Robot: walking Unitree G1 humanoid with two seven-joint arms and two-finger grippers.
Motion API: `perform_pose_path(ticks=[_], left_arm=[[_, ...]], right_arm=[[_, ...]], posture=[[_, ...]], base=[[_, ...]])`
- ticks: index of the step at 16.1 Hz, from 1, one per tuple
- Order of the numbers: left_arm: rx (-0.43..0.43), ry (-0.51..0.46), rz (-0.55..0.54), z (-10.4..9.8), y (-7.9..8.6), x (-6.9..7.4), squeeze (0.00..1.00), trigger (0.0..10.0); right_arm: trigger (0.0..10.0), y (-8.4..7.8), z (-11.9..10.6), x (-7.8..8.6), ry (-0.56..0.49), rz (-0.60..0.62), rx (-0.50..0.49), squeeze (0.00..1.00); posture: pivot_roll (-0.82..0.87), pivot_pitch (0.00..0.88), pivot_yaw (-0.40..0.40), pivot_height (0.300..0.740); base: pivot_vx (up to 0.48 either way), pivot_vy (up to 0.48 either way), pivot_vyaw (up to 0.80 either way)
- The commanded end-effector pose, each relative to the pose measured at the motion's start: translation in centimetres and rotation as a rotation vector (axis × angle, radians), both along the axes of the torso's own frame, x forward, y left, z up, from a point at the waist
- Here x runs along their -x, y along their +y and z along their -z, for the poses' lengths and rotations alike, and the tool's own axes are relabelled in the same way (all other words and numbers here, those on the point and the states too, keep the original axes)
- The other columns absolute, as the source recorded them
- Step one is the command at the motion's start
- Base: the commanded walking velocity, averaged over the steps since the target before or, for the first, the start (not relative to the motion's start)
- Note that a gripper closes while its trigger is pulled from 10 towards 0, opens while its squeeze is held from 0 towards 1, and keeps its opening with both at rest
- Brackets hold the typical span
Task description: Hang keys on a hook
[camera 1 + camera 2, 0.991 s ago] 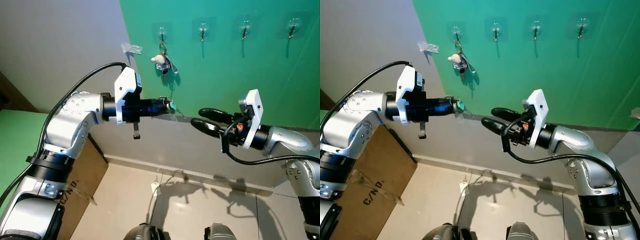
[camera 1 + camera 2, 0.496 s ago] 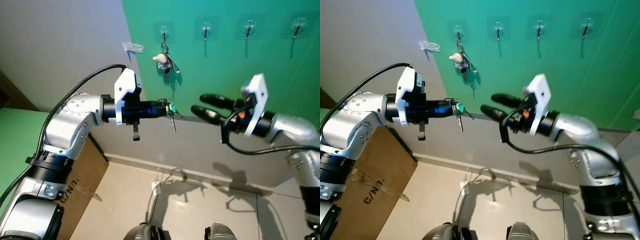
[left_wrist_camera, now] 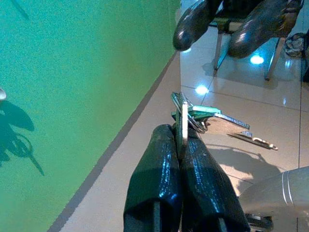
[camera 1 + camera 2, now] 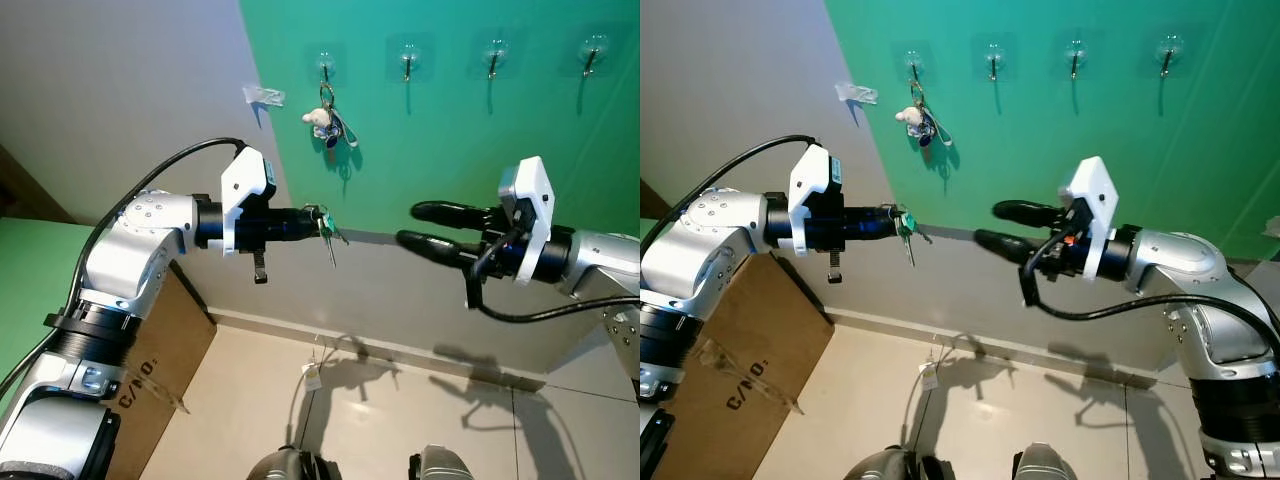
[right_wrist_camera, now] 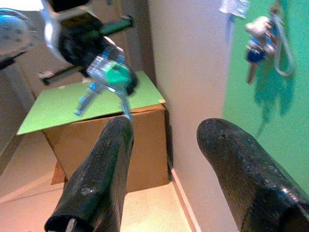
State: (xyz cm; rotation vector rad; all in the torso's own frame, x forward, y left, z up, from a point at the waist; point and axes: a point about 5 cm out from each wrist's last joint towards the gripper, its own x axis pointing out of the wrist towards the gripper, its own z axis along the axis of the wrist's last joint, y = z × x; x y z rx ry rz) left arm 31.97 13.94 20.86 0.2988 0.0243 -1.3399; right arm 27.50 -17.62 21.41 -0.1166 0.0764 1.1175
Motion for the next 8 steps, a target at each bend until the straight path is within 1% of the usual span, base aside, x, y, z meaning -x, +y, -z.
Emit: perform_pose_path(ticks=[1, 2, 3, 8], left_arm=[[-0.019, -0.008, 0.001, 0.1, 0.1, 0.0, 0.0, 0.0], [-0.019, -0.009, 0.003, 0.2, 0.0, 0.0, 0.0, 0.0], [-0.021, -0.01, 0.004, 0.2, -0.1, -0.1, 0.0, 0.0], [-0.055, -0.024, -0.01, 0.6, 0.0, -0.4, 0.0, 0.0]], right_arm=[[10.0, 1.1, 0.2, 0.6, 0.019, -0.057, -0.014, 0.0], [10.0, 1.3, 0.2, 0.5, 0.022, -0.056, -0.021, 0.85], [10.0, 1.5, 0.2, 0.7, 0.024, -0.072, -0.027, 1.0], [10.0, 2.1, -0.4, 1.5, 0.038, -0.145, -0.033, 1.0]], posture=[[-0.27, 0.06, 0.169, 0.717], [-0.27, 0.059, 0.169, 0.717], [-0.27, 0.059, 0.169, 0.717], [-0.27, 0.062, 0.167, 0.717]], base=[[0.0, 0.0, 0.0], [0.0, 0.0, 0.0], [0.0, 0.0, 0.0], [0.0, 0.0, 0.0]])
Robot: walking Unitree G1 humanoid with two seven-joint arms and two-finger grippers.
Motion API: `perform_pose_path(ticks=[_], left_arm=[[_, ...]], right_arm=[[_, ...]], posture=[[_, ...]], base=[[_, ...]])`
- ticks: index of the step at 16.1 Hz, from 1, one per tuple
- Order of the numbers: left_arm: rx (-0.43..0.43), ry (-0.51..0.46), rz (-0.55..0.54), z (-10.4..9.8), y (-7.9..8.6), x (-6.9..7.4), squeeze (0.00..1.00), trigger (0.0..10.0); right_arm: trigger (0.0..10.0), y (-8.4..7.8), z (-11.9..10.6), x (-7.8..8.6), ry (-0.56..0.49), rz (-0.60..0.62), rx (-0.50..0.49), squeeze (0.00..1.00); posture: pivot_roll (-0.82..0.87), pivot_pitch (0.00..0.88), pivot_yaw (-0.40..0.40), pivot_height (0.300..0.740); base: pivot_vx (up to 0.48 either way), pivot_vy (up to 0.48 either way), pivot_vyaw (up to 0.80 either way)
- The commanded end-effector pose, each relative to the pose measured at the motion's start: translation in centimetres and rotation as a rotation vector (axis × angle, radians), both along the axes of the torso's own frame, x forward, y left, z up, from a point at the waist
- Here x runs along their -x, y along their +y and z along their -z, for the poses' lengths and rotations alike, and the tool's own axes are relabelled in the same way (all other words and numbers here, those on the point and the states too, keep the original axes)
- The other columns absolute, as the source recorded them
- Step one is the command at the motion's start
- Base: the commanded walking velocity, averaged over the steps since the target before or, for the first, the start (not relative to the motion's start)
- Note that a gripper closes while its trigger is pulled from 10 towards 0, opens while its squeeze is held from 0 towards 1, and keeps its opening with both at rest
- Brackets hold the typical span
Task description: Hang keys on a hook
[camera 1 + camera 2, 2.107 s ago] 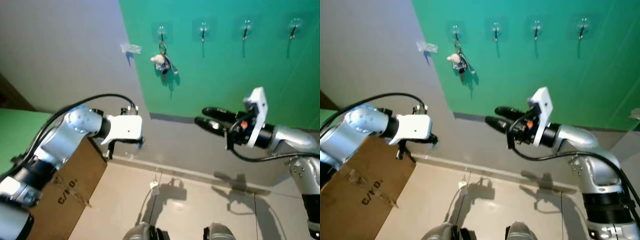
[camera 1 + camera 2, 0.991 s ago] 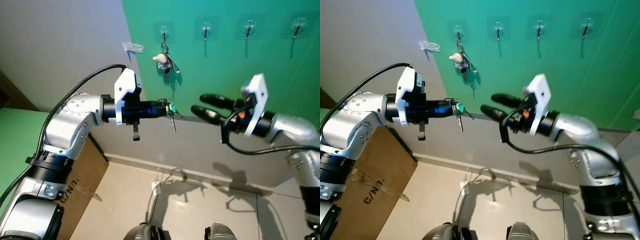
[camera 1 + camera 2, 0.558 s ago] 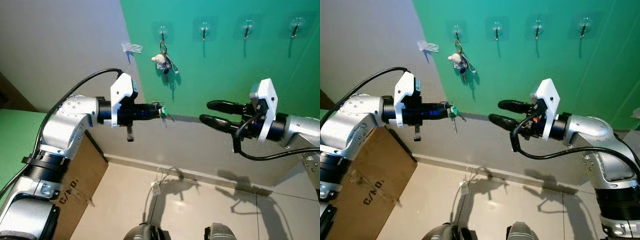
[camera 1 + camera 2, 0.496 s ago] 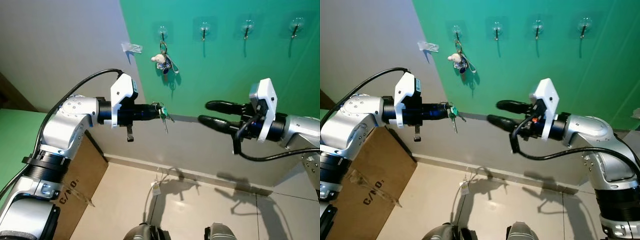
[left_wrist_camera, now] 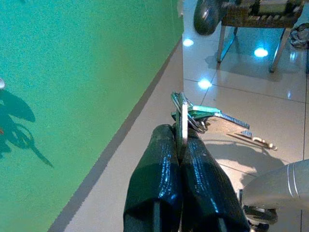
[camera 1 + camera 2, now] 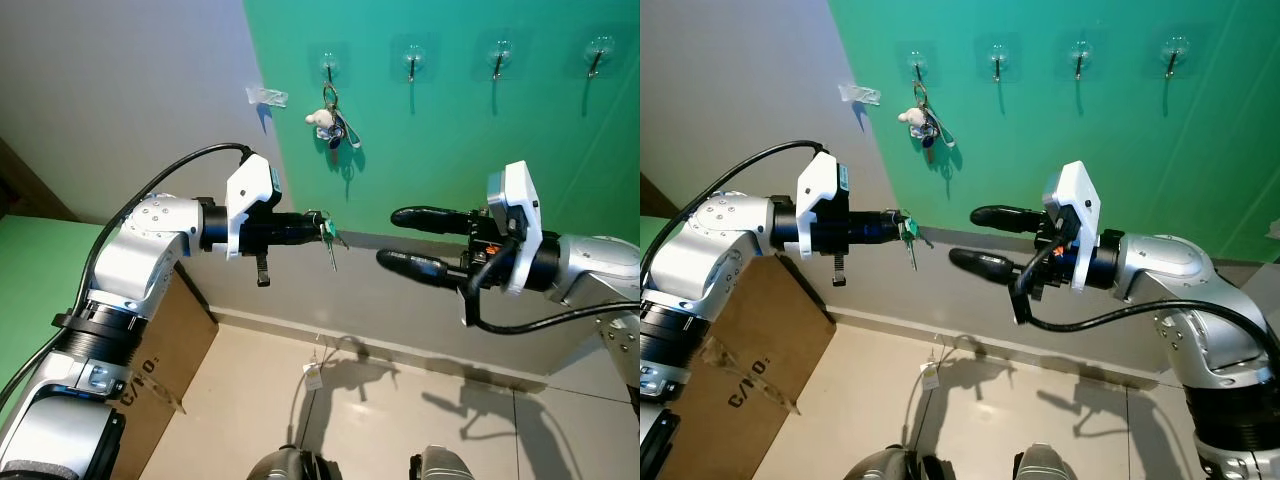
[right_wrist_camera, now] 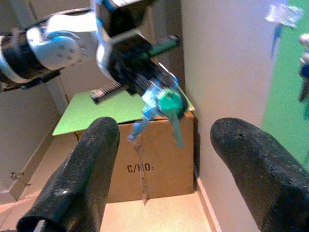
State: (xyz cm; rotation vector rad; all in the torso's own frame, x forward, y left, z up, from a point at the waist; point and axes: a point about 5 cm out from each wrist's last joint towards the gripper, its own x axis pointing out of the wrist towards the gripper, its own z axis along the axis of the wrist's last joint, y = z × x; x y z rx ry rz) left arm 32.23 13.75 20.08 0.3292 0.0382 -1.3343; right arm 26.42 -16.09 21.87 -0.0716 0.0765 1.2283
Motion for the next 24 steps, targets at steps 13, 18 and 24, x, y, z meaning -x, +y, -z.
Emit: perform_pose_path(ticks=[13, 18, 24], left_arm=[[-0.012, -0.085, 0.071, -1.2, -2.3, 0.1, 0.0, 0.0], [-0.029, -0.083, 0.087, -0.7, -2.5, 0.4, 0.0, 0.0], [-0.035, -0.085, 0.085, -0.7, -2.6, 0.4, 0.0, 0.0]], right_arm=[[10.0, 3.4, 2.4, -1.0, -0.012, 0.019, 0.078, 0.0], [10.0, 3.7, 2.0, -1.7, -0.044, 0.049, 0.066, 0.0], [3.9, 3.9, 1.8, -2.1, -0.051, 0.056, 0.058, 0.0]], posture=[[-0.28, 0.052, 0.166, 0.717], [-0.28, 0.054, 0.163, 0.717], [-0.28, 0.057, 0.158, 0.717]], base=[[0.0, 0.0, 0.0], [0.0, 0.0, 0.0], [0.0, 0.0, 0.0]])
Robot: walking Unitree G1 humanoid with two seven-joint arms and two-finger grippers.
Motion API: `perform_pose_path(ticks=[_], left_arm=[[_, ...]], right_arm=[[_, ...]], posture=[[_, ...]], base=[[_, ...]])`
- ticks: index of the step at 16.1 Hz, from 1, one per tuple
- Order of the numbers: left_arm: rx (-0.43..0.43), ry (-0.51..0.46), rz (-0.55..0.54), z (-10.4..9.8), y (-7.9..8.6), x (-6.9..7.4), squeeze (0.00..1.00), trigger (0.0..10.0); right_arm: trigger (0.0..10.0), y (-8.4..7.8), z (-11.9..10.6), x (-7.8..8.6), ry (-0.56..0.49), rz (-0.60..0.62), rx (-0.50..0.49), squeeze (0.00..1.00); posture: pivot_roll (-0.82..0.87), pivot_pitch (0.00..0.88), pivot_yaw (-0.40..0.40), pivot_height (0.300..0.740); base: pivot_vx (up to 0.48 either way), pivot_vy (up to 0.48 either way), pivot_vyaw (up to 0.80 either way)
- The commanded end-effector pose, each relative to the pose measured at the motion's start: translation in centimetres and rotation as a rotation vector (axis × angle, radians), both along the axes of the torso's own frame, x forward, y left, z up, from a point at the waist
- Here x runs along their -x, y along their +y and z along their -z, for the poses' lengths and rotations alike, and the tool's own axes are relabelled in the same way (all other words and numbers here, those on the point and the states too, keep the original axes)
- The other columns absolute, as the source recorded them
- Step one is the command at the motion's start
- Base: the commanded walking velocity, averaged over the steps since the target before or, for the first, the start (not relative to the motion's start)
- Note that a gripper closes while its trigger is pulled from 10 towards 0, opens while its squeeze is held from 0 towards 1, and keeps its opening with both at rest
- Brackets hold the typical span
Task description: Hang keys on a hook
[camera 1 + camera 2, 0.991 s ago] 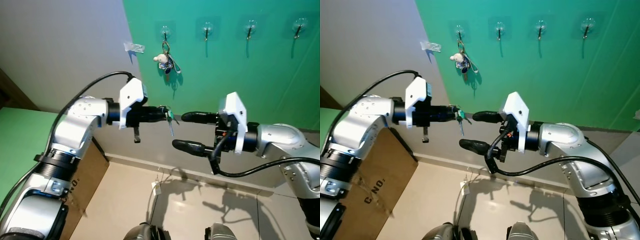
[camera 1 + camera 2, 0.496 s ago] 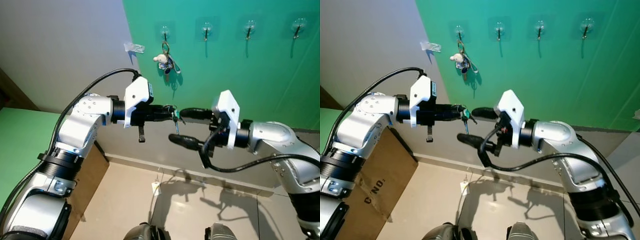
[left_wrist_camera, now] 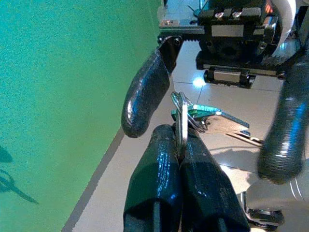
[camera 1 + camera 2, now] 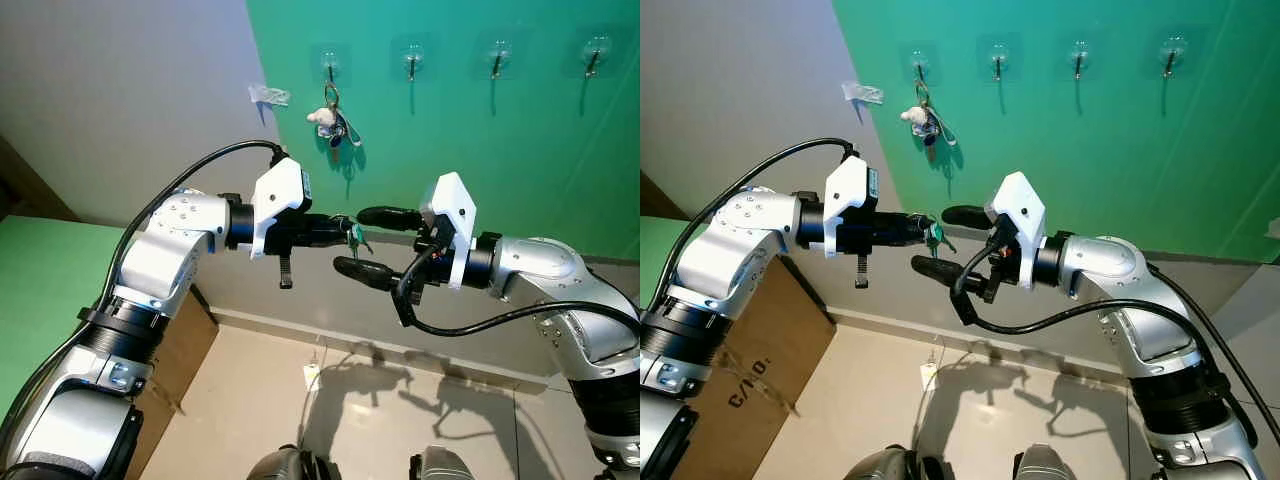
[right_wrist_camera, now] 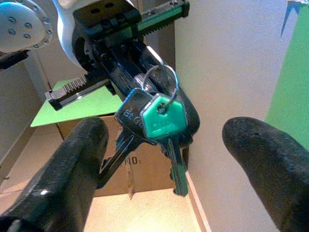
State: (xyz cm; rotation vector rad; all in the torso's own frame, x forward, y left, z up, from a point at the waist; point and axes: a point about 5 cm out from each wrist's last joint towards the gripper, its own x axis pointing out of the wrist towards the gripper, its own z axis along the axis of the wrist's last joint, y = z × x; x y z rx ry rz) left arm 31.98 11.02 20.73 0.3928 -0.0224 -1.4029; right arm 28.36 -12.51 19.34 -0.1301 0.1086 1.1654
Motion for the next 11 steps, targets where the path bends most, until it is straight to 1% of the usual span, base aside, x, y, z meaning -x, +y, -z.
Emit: perform_pose_path(ticks=[1, 11], left_arm=[[-0.019, -0.019, 0.002, -0.08, 0.18, 0.15, 0.0, 0.0], [-0.01, -0.031, -0.013, -0.35, 0.22, -0.07, 0.0, 0.0]], right_arm=[[0.0, 0.31, -0.76, -0.14, -0.04, -0.009, -0.011, 0.0], [0.0, 0.19, -0.95, -0.35, -0.044, -0.006, -0.022, 0.0]], posture=[[-0.28, 0.057, 0.159, 0.717], [-0.28, 0.062, 0.155, 0.717]], base=[[0.0, 0.0, 0.0], [0.0, 0.0, 0.0]])
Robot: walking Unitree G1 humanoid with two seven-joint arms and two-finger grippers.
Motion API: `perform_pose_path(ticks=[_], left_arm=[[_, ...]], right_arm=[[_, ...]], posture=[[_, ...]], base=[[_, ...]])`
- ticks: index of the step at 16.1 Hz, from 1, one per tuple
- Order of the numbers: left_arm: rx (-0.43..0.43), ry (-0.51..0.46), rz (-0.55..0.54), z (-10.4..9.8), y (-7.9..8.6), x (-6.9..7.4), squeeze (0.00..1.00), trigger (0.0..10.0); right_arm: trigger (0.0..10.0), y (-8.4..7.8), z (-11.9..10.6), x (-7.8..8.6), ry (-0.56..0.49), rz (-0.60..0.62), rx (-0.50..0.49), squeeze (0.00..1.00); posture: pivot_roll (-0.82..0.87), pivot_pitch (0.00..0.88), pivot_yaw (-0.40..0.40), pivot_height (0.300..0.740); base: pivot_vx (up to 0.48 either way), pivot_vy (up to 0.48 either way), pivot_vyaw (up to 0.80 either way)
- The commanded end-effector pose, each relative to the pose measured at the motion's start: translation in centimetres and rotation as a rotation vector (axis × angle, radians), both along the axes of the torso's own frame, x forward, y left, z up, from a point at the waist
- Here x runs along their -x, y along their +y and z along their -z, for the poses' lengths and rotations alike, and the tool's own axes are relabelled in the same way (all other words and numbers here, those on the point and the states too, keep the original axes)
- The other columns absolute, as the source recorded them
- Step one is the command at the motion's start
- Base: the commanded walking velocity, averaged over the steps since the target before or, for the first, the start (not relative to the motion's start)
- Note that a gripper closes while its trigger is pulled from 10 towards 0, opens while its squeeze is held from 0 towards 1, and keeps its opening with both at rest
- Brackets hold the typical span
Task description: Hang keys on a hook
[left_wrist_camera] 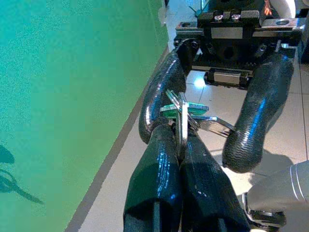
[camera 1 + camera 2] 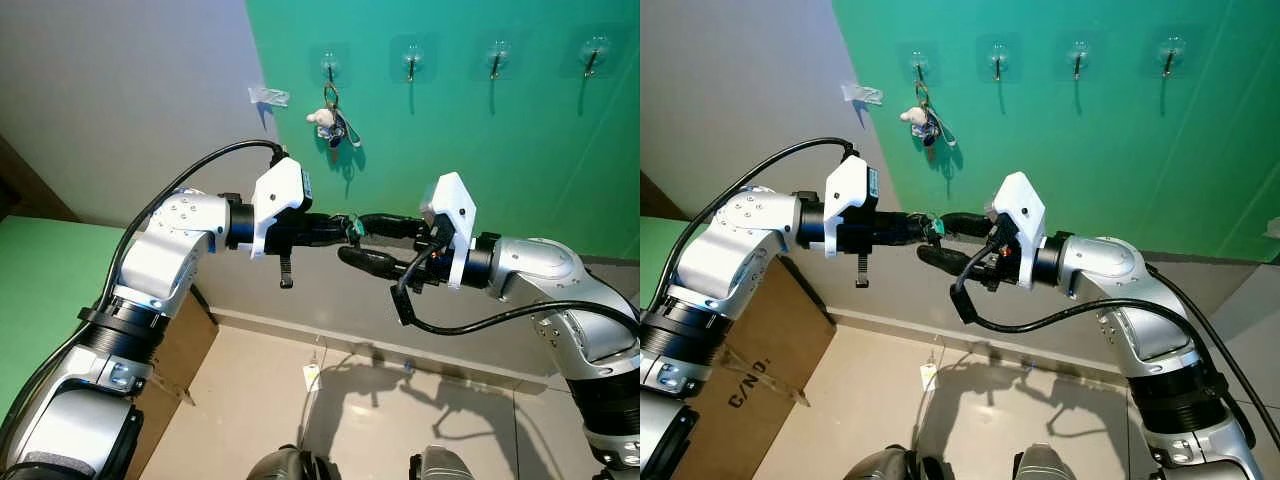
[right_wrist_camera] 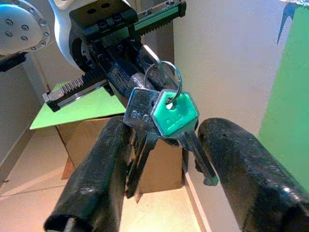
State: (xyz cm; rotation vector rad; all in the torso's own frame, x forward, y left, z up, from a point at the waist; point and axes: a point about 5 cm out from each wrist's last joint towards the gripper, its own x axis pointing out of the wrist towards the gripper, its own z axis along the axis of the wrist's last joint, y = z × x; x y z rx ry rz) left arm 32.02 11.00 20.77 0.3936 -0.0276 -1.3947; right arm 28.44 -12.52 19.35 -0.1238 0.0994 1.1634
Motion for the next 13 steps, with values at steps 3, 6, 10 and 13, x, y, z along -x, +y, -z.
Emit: perform_pose_path(ticks=[3, 6, 10, 13], left_arm=[[-0.021, -0.032, -0.025, -0.28, 0.49, -0.23, 0.0, 0.0], [-0.028, -0.035, -0.031, -0.23, 0.53, -0.34, 0.0, 0.0], [-0.033, -0.043, -0.041, -0.19, 0.53, -0.44, 0.0, 0.0], [-0.033, -0.047, -0.046, -0.21, 0.54, -0.5, 0.0, 0.0]], right_arm=[[0.0, 0.09, -1.03, -0.24, -0.042, -0.005, -0.019, 0.0], [0.0, 0.07, -1.12, -0.25, -0.045, -0.004, -0.024, 0.0], [0.0, 0.02, -1.14, -0.18, -0.046, -0.004, -0.027, 0.0], [0.0, 0.01, -1.16, -0.25, -0.047, -0.003, -0.03, 0.0]], posture=[[-0.28, 0.063, 0.156, 0.717], [-0.28, 0.065, 0.157, 0.717], [-0.28, 0.066, 0.156, 0.717], [-0.28, 0.064, 0.156, 0.717]], base=[[0.0, 0.0, 0.0], [0.0, 0.0, 0.0], [0.0, 0.0, 0.0], [0.0, 0.0, 0.0]])
